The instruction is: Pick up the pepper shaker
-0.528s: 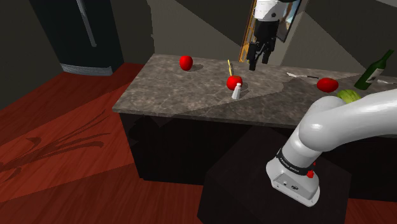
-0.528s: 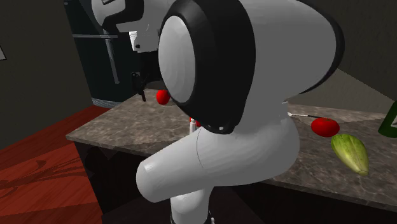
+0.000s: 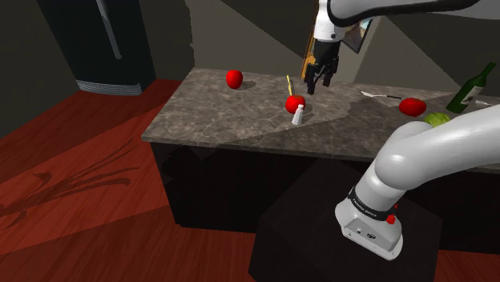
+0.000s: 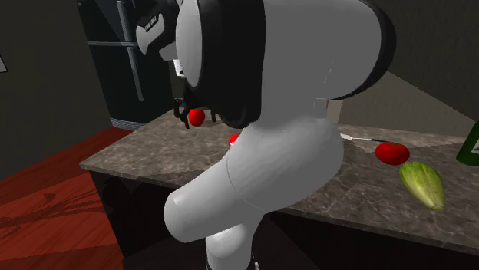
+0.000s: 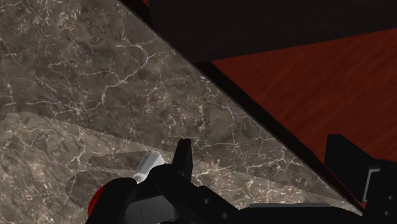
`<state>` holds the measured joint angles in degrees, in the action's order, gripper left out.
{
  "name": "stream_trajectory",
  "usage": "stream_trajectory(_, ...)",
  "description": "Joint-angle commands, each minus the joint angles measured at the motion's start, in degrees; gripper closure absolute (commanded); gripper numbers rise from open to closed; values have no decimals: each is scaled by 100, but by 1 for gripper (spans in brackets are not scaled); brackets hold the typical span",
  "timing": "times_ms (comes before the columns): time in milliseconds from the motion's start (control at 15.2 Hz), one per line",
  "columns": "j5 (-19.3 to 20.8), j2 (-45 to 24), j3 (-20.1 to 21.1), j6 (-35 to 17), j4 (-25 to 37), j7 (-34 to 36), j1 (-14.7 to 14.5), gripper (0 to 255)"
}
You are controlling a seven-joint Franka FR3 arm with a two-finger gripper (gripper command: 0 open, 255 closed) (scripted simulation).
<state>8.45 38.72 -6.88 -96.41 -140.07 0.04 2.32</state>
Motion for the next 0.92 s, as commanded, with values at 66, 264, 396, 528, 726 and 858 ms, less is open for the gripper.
stream_trajectory(66,143,-416,-213,-645,-127,-85,100,0)
stream_trajectory(264,259,-874,-437,-1221,-149,-191,200,0)
stream_trajectory(396,314,-1211,-586,-1597,-125,-265,258,0)
stream_trajectory(528,347,-1570,-733,-1964,-68,-346,309,0)
stream_trajectory(726,342,-2144,-948,-2491,74,-485,375,0)
stream_trajectory(858,296,-2546,-1084,-2822,207,-595,413,0)
